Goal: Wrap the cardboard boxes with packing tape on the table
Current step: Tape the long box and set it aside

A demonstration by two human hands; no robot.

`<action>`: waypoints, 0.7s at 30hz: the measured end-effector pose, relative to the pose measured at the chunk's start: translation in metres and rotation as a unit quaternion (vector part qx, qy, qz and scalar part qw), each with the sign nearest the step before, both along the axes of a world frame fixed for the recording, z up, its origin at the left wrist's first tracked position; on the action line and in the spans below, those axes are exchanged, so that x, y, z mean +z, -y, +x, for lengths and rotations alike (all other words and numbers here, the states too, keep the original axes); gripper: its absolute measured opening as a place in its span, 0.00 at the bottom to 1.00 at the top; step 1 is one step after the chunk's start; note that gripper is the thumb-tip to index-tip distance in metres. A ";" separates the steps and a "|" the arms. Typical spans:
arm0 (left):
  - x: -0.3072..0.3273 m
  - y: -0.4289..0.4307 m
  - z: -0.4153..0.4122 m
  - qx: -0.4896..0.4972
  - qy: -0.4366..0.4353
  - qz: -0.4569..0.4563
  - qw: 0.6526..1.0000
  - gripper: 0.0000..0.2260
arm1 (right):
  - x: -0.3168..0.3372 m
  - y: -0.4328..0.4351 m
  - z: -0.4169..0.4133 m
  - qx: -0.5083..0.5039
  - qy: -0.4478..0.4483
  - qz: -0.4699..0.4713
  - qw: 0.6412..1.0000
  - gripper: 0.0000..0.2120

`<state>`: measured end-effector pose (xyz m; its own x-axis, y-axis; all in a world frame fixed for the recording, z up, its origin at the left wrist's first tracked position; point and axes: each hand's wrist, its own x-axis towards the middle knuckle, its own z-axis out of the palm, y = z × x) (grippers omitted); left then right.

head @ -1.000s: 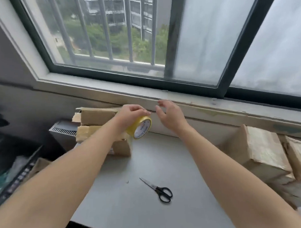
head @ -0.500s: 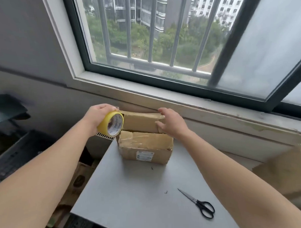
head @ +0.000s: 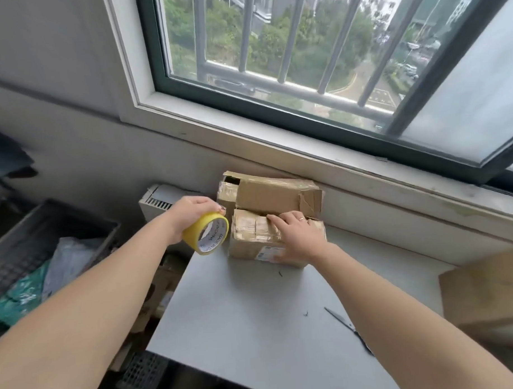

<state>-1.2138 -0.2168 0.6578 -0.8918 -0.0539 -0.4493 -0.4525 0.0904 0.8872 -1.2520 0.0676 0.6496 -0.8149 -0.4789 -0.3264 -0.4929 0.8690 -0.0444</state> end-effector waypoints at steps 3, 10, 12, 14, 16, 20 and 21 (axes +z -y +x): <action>-0.006 -0.004 0.005 -0.008 0.012 0.012 1.000 0.07 | -0.009 0.000 0.006 -0.012 -0.049 0.017 0.999 0.41; -0.009 -0.005 0.018 -0.039 0.031 0.020 0.999 0.07 | -0.010 -0.025 0.030 0.017 -0.128 -0.003 0.992 0.30; -0.003 -0.012 0.022 -0.041 0.023 0.036 0.998 0.07 | -0.008 -0.038 0.038 0.047 -0.151 -0.003 0.987 0.29; 0.004 -0.023 0.026 -0.070 0.024 0.026 0.997 0.07 | -0.006 -0.048 0.046 0.064 -0.163 -0.005 0.985 0.28; 0.008 -0.034 0.031 -0.119 0.030 -0.016 0.992 0.07 | -0.002 -0.057 0.053 0.073 -0.160 -0.002 0.984 0.29; 0.009 -0.057 0.046 -0.165 0.038 -0.068 0.983 0.06 | 0.008 -0.073 0.071 0.082 -0.111 0.031 0.990 0.33; 0.009 -0.062 0.050 -0.167 0.041 -0.073 0.982 0.05 | 0.009 -0.078 0.077 0.083 -0.094 0.043 0.991 0.34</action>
<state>-1.1642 -0.1546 0.6666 -0.8321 0.1657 -0.5293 -0.4453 0.3692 0.8157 -1.1753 0.1453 0.6585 -0.7777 -0.5885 -0.2212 -0.6218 0.7718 0.1330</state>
